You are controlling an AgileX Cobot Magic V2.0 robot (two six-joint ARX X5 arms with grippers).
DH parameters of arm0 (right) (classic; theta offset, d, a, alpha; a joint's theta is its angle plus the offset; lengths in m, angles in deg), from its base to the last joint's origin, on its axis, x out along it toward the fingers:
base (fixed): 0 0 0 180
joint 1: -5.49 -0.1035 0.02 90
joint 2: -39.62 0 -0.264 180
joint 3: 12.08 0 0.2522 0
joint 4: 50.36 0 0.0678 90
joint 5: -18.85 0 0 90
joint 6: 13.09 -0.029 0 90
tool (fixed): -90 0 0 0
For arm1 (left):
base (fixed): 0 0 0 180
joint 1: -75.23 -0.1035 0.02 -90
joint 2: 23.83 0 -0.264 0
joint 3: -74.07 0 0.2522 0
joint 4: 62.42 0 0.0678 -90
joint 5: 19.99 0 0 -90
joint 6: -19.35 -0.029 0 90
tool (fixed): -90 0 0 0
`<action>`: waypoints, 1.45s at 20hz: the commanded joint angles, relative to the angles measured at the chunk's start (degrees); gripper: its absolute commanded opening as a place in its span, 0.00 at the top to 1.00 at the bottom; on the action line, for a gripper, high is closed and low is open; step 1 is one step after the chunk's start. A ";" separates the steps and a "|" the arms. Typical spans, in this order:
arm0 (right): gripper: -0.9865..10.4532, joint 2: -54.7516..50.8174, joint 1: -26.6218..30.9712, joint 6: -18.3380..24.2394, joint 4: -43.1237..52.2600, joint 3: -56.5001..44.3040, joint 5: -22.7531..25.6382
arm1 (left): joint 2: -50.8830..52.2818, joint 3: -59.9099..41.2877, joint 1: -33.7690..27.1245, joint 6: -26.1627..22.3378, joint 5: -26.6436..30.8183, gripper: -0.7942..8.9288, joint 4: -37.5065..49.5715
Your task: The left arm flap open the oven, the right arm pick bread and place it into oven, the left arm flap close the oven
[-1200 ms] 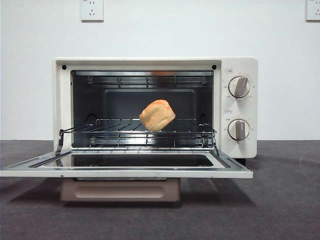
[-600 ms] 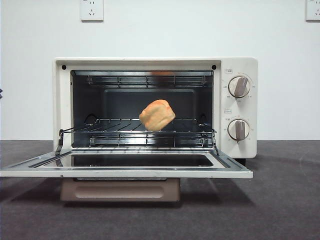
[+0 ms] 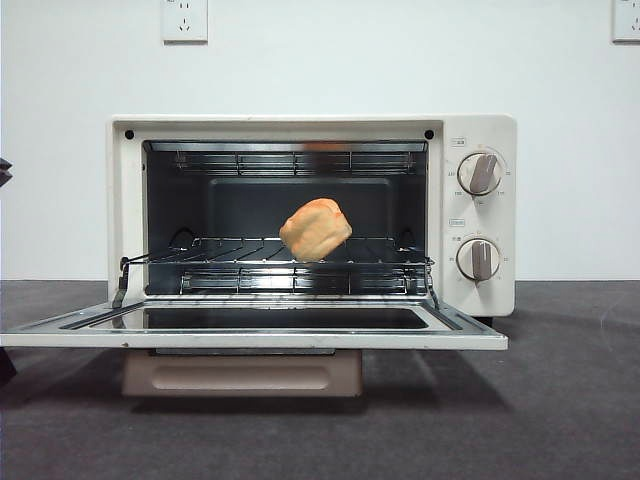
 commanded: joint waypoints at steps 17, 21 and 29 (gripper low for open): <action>0.50 0.28 -0.46 -1.88 2.34 0.90 0.22 | 5.05 0.85 0.33 30.40 -3.21 0.90 32.20; 0.50 0.28 -0.46 -1.86 2.73 0.90 0.26 | 5.05 0.90 0.33 36.00 0.59 0.90 39.28; 0.50 0.28 -0.46 -1.84 3.13 0.90 0.66 | 5.05 3.08 0.33 39.71 1.84 0.90 44.39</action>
